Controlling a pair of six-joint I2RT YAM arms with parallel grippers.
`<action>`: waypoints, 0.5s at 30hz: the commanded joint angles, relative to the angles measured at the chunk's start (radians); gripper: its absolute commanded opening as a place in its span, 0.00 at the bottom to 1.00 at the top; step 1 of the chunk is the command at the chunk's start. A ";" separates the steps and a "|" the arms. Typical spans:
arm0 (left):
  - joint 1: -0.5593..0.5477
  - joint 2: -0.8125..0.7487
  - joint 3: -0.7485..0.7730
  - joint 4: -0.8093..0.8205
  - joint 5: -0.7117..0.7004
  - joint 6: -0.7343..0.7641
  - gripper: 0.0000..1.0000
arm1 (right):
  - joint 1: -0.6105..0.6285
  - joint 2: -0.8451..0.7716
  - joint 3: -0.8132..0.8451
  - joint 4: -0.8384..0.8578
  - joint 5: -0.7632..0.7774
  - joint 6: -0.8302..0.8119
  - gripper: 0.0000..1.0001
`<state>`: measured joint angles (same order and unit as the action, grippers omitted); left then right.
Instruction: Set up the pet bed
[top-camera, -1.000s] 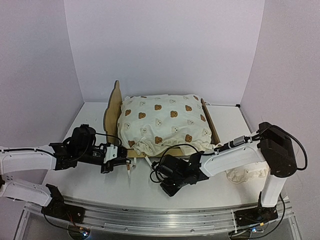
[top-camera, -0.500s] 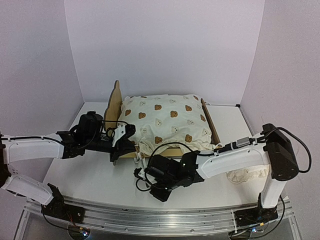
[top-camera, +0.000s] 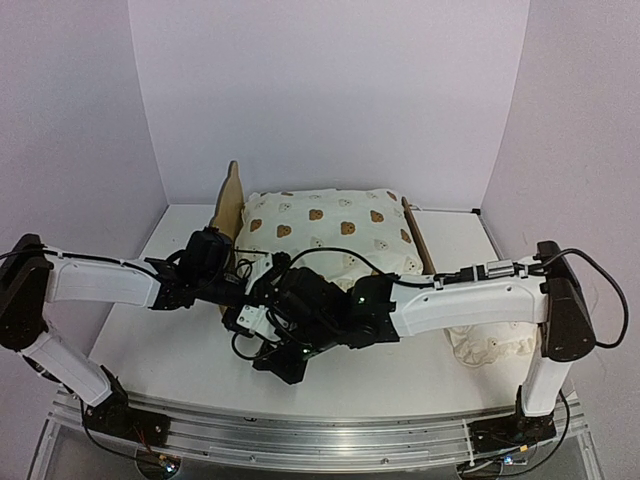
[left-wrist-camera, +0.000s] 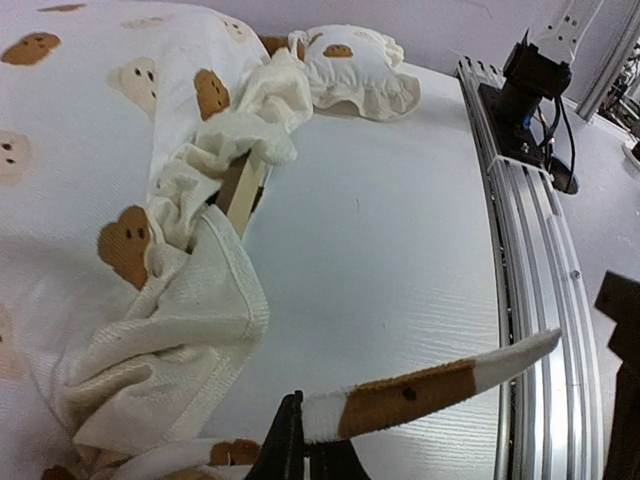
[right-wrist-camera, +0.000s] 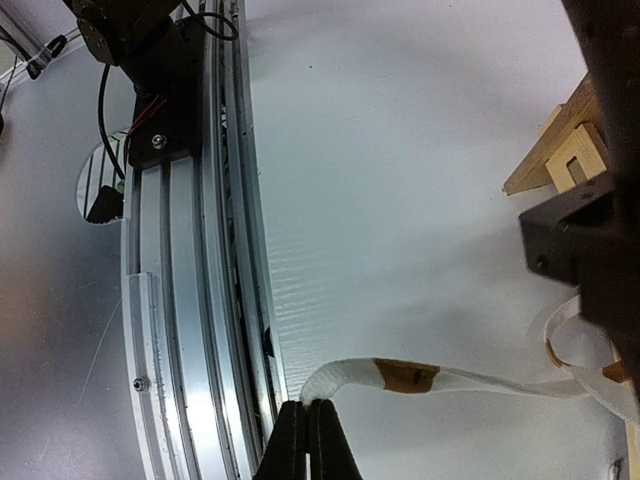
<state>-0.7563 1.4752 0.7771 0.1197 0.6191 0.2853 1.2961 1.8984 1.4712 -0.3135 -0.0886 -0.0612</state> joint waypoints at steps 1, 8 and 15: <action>0.005 0.052 0.044 -0.064 0.053 0.058 0.26 | -0.020 -0.023 0.006 0.061 -0.024 0.013 0.00; 0.031 -0.001 0.070 -0.170 0.075 0.109 0.63 | -0.047 -0.088 -0.097 0.087 0.006 0.032 0.00; 0.118 -0.073 0.101 -0.268 0.153 0.162 0.72 | -0.087 -0.108 -0.141 0.118 -0.034 0.091 0.00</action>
<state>-0.6811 1.4764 0.8245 -0.0794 0.7121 0.3916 1.2298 1.8535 1.3433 -0.2452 -0.0886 -0.0227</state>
